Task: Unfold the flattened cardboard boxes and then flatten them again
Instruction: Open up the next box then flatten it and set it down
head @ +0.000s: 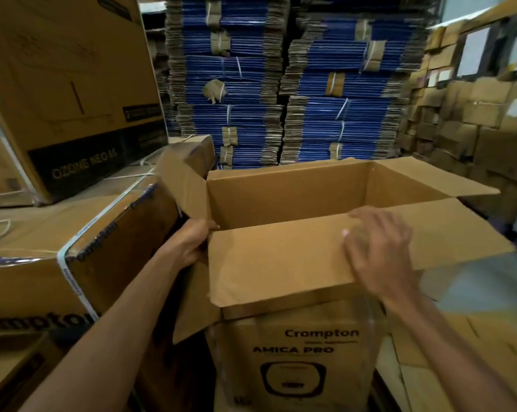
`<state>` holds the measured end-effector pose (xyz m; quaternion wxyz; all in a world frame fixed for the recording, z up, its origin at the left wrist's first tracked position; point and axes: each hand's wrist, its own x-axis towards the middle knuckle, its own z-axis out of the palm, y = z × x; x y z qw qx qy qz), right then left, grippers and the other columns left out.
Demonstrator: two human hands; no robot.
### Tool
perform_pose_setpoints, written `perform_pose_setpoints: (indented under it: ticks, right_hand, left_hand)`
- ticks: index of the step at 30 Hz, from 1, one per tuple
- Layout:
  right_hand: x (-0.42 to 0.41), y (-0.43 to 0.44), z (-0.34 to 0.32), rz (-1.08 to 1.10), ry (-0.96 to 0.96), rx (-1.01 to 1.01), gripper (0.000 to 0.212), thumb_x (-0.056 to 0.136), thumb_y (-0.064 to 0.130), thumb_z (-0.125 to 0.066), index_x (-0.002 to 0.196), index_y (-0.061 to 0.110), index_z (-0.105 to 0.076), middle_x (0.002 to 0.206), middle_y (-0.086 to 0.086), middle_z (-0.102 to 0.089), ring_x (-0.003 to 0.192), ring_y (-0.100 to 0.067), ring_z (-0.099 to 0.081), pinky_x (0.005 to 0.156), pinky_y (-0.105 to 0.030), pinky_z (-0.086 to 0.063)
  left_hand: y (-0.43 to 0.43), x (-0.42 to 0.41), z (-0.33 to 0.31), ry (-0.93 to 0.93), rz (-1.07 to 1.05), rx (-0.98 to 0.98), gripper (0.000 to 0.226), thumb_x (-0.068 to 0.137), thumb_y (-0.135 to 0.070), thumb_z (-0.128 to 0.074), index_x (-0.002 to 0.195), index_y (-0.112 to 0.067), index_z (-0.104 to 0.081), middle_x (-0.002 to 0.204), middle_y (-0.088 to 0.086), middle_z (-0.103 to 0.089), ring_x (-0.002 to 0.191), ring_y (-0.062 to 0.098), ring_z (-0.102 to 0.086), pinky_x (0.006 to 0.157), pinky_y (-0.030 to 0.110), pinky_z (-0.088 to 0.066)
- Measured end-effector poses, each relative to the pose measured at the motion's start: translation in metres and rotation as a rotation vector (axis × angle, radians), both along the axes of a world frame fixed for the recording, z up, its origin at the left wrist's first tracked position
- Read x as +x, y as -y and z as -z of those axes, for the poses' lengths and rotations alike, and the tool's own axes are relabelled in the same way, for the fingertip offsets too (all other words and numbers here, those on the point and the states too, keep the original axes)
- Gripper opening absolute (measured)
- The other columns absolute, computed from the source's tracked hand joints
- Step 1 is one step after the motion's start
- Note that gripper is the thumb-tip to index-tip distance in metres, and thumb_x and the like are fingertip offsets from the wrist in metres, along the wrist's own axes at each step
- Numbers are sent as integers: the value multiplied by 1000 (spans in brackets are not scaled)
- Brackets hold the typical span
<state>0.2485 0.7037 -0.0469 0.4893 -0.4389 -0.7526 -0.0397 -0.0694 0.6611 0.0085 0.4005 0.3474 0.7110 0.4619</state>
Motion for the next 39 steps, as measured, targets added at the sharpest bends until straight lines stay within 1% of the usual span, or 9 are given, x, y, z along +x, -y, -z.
perform_pose_setpoints:
  ticks: [5,11,16,18,22,27,31,35,39]
  right_hand:
    - [-59,110,53,-585,174,300,15,95,18,-57,96,10,-70,100,-6,-66,90,-18,-60,89,-36,-46]
    - [-64,100,74,-404,-102,-581,42,105,51,-44,140,29,-52,134,17,-54,118,11,-46,102,-21,-41]
    - [-64,105,75,-400,-130,-961,91,95,68,-43,163,27,1,167,10,-11,153,-16,-15,120,-34,-21]
    - [-65,104,75,-446,-361,-1099,98,88,76,-42,162,29,1,164,13,-11,152,-17,-16,119,-41,-23]
    - [-63,79,65,-406,-789,-904,60,79,75,-58,126,38,-55,118,27,-49,105,6,-48,92,-14,-37]
    - [-75,55,44,-422,-914,-805,79,75,81,-62,132,26,-65,127,13,-65,117,-1,-60,98,-21,-49]
    - [-96,48,47,-219,-804,-947,95,69,101,-34,121,32,-72,121,13,-70,117,-6,-61,105,-32,-44]
    - [-90,61,23,-130,-993,-858,57,85,63,-54,101,14,-76,96,0,-76,89,-16,-70,74,-22,-53]
    - [-84,62,4,-137,-842,-686,74,66,54,-51,109,-4,-65,97,-17,-71,77,-23,-68,50,-15,-44]
  left_hand:
    - [-4,59,6,-87,114,40,19,108,-14,-37,110,-11,-56,94,13,-65,83,30,-64,62,44,-59]
    - [-24,105,28,14,69,55,41,106,-22,-35,146,-15,-36,121,18,-61,95,38,-64,51,50,-60]
    - [-34,128,36,48,28,87,49,101,-32,-36,149,-23,-33,125,18,-62,92,37,-66,57,53,-61]
    - [-46,125,47,38,22,102,59,95,-38,-37,152,-31,-29,129,15,-62,98,36,-66,67,57,-62]
    - [-16,144,37,16,34,117,47,101,-31,-37,148,-28,-32,126,15,-63,97,35,-67,67,60,-61]
    - [3,156,44,26,31,187,36,104,-19,-41,140,-17,-44,109,13,-66,88,35,-69,57,50,-62]
    - [9,164,47,-23,-11,158,41,102,-30,-49,138,-10,-51,103,12,-71,84,27,-72,51,31,-57]
    - [17,171,43,-12,-17,112,43,104,-32,-49,134,-1,-52,115,16,-67,92,26,-68,57,30,-54]
    - [43,168,21,-13,87,145,37,109,-19,-37,111,8,-62,79,20,-63,69,31,-65,49,40,-58]
